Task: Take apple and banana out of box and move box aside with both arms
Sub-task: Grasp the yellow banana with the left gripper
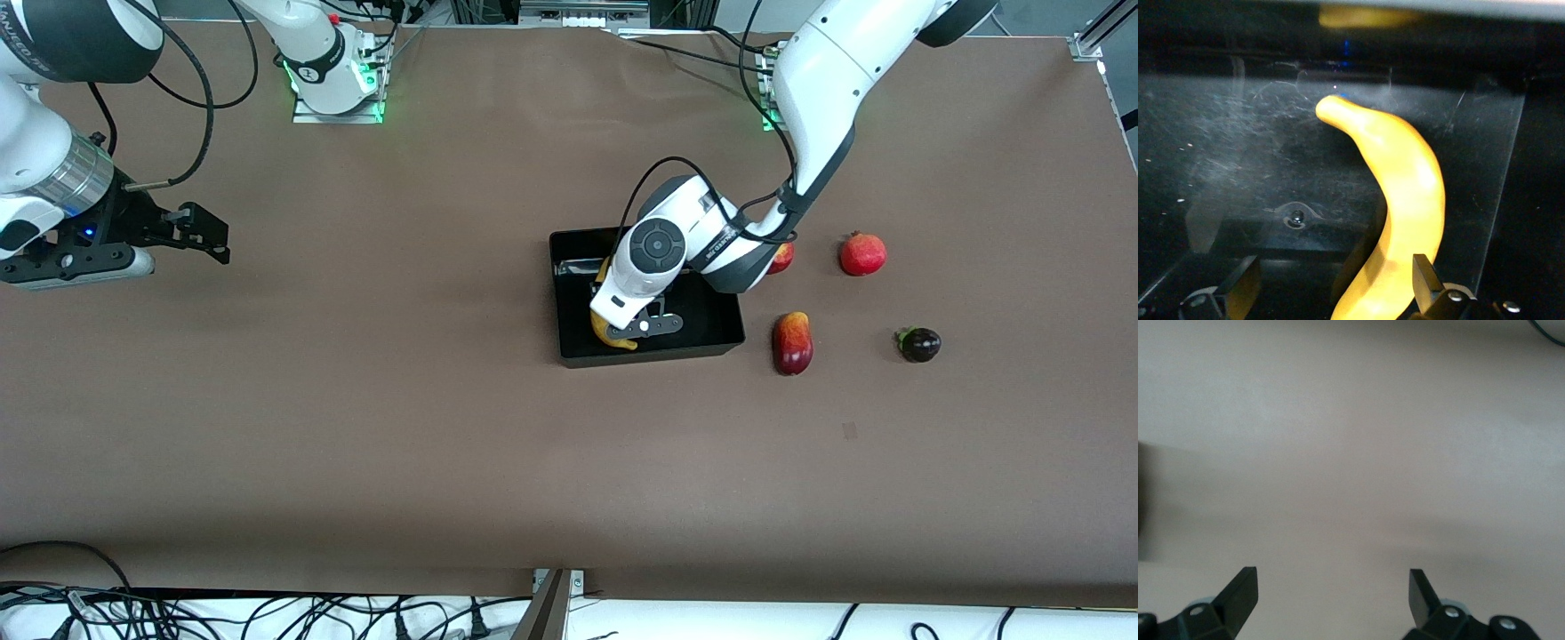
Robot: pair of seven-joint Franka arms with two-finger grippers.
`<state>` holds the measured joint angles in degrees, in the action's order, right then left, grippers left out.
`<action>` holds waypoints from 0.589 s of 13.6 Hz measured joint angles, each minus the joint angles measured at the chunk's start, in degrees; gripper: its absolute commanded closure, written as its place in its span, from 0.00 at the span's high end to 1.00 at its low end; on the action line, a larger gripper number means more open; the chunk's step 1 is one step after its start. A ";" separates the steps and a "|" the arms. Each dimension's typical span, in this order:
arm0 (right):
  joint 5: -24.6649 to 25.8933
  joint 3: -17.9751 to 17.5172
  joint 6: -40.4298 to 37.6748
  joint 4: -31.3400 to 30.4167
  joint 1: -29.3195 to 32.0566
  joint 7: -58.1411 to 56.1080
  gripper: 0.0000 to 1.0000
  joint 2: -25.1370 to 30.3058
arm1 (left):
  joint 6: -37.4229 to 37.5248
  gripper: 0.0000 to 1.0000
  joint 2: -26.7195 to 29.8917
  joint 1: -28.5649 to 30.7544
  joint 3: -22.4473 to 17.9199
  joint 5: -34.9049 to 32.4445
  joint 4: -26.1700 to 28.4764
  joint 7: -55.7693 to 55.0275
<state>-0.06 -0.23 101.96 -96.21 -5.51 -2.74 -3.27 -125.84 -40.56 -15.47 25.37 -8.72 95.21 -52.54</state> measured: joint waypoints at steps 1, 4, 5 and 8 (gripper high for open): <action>0.00 0.00 0.00 0.00 0.00 0.00 1.00 0.00 | 0.16 1.00 0.25 0.11 0.06 0.00 0.00 0.03; 0.00 0.00 0.00 0.00 0.00 0.00 1.00 0.00 | 0.07 1.00 0.17 -0.04 1.71 0.00 0.46 0.47; 0.00 0.00 0.00 0.00 0.00 0.00 1.00 0.00 | -0.93 1.00 0.15 -0.18 2.25 0.00 0.77 1.19; 0.00 0.00 0.00 0.00 0.00 0.00 1.00 0.00 | -10.79 1.00 -0.31 -0.26 2.54 0.00 4.44 1.94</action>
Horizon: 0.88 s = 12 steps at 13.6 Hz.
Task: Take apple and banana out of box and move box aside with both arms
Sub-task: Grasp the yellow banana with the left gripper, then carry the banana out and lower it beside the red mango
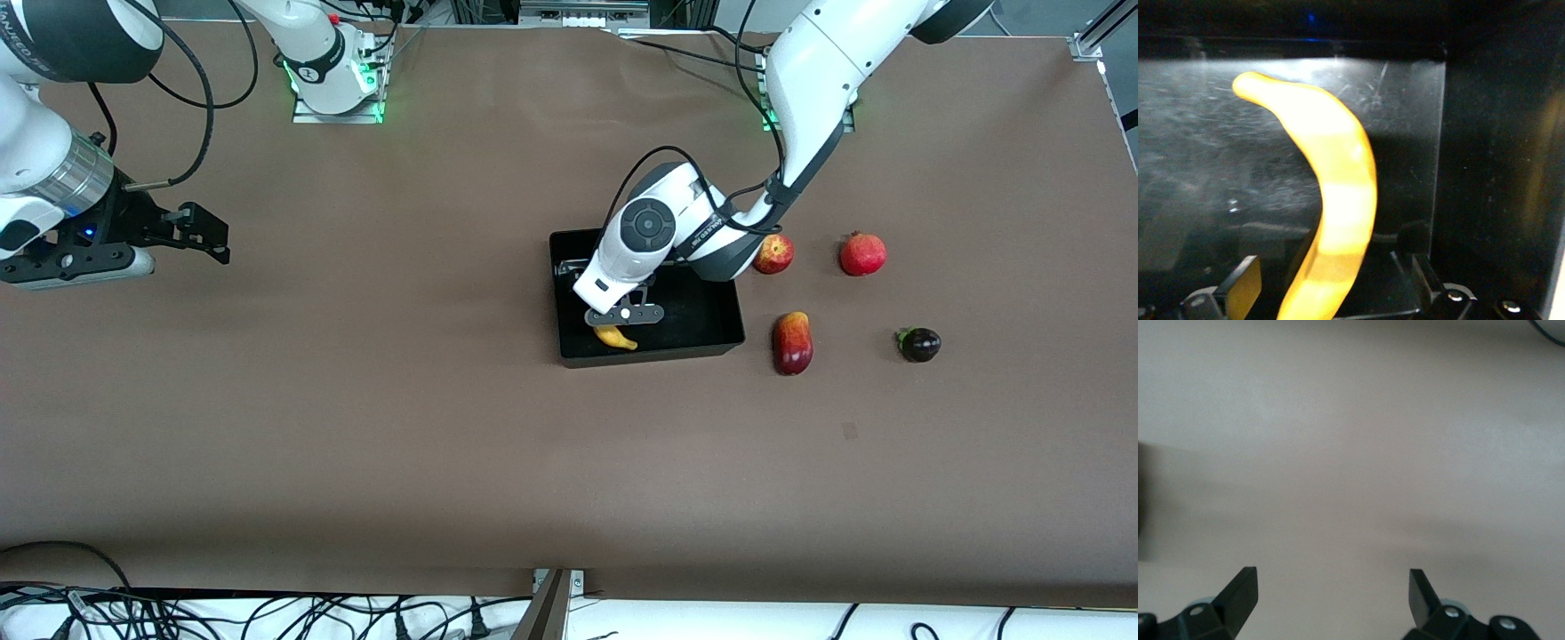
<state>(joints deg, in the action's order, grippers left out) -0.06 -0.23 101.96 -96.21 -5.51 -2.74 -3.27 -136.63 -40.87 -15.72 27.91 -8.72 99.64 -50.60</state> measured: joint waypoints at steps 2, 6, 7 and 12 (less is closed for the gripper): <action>0.00 0.00 0.00 0.00 0.00 0.00 1.00 0.00 | -2.26 1.00 -0.64 0.08 -0.01 0.00 1.74 0.21; 0.00 0.00 0.00 0.00 0.00 0.00 1.00 0.00 | -3.97 0.22 -1.42 0.07 0.00 0.00 2.46 0.59; 0.00 0.00 0.00 0.00 0.00 0.00 1.00 0.00 | -4.22 0.04 -1.59 0.06 0.00 0.00 2.51 0.70; 0.00 0.00 0.00 0.00 0.00 0.00 1.00 0.00 | -4.48 0.00 -0.89 1.09 -0.02 0.00 2.10 4.14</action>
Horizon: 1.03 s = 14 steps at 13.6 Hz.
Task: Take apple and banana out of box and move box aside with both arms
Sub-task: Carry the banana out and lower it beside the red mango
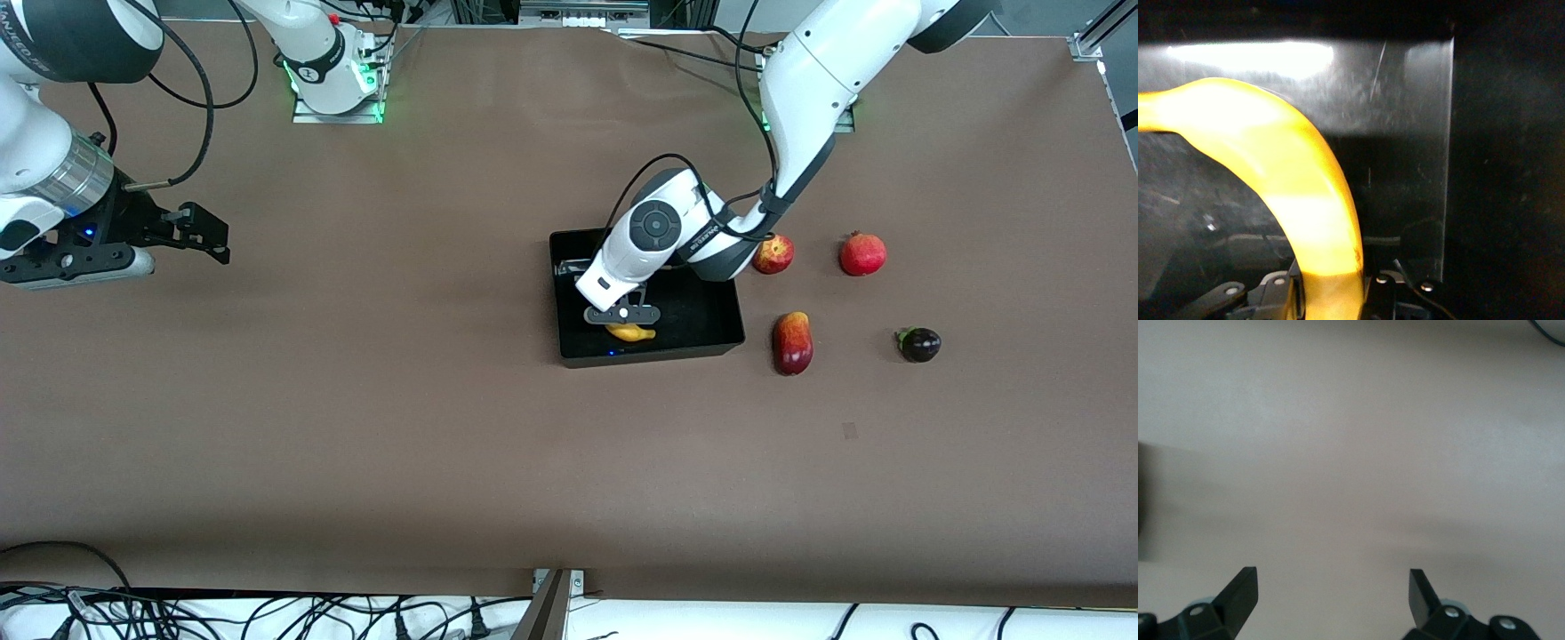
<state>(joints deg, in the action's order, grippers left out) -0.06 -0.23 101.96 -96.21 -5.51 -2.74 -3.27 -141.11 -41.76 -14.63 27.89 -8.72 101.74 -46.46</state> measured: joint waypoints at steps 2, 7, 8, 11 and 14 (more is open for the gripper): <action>0.00 0.00 0.00 0.00 0.00 0.00 1.00 0.00 | 4.60 0.00 2.36 1.96 0.05 0.00 -0.61 1.74; 0.00 0.00 0.00 0.00 0.00 0.00 1.00 0.00 | 20.69 0.00 11.91 9.48 0.23 -0.01 -1.72 14.97; 0.00 0.00 0.00 0.01 0.00 0.00 1.00 0.00 | 23.16 0.00 13.37 11.75 0.19 -0.01 -1.73 19.06; -0.01 0.00 0.00 0.01 0.00 0.00 1.00 0.00 | 30.46 0.00 15.84 19.44 -0.07 -0.01 -1.71 34.08; -0.01 -0.01 0.00 0.01 0.00 0.00 1.00 0.00 | 34.37 0.00 16.01 24.81 -2.57 -0.07 -1.21 48.11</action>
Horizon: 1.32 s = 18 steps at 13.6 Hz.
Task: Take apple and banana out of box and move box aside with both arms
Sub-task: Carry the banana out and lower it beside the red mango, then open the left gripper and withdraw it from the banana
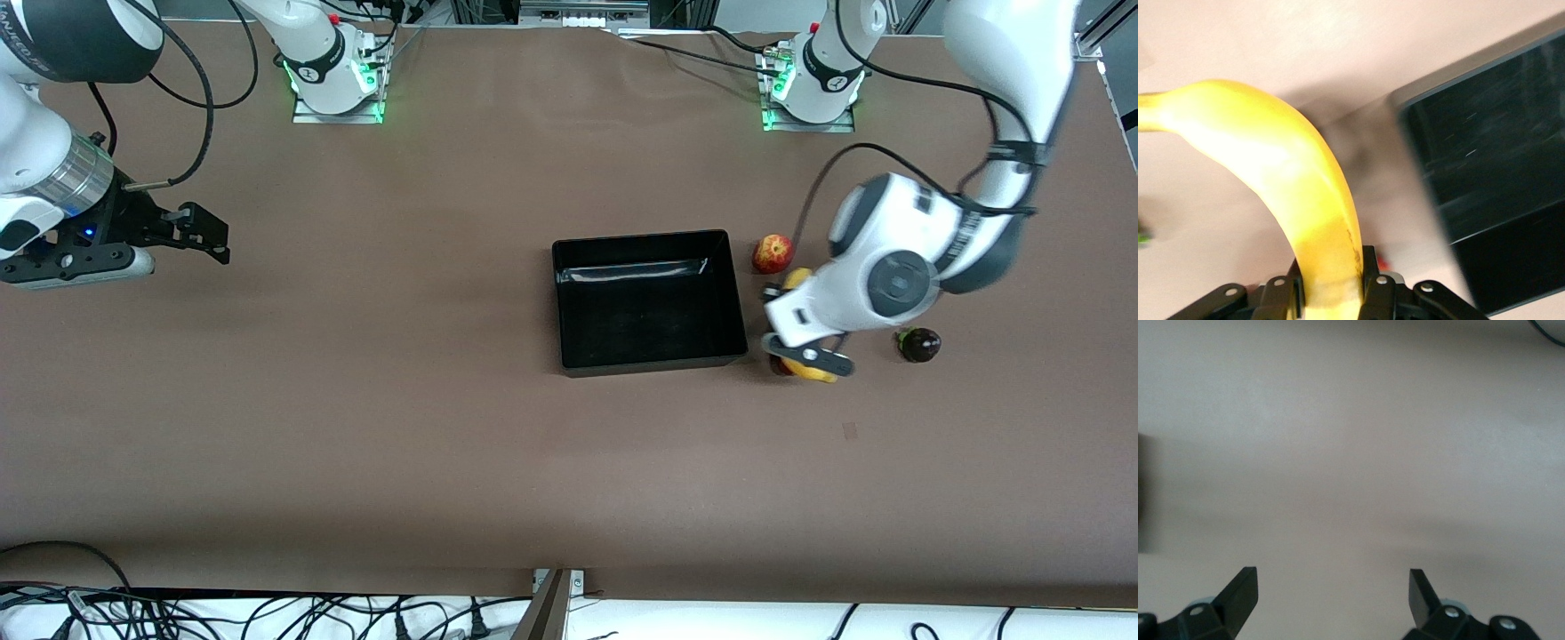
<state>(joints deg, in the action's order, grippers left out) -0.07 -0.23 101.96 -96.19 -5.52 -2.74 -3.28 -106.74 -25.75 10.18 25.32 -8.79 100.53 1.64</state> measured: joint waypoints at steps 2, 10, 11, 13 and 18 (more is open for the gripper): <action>0.00 0.00 0.00 0.00 0.00 0.00 1.00 0.00 | 0.44 0.00 -0.13 0.83 -4.92 -0.04 0.75 7.52; -0.01 -0.04 0.00 0.00 -0.04 0.00 1.00 0.00 | -22.22 1.00 -4.78 1.29 -14.15 -0.05 11.14 15.95; -0.01 -0.04 0.00 0.00 -0.04 0.00 1.00 0.00 | -22.43 1.00 -4.94 1.21 -14.11 -0.05 11.15 15.90; -0.02 -0.04 0.00 0.00 -0.05 0.00 1.00 0.00 | -22.45 1.00 -4.52 1.19 -14.07 -0.05 10.83 15.90; -0.11 -0.03 -0.05 0.00 -0.04 0.00 1.00 -0.02 | -12.37 1.00 2.46 0.54 -13.88 0.18 5.16 15.83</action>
<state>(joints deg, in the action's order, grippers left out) -0.18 -0.27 101.91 -96.19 -5.55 -2.74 -3.30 -119.12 -23.29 10.72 11.44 -8.61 105.70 17.47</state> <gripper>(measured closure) 0.000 0.000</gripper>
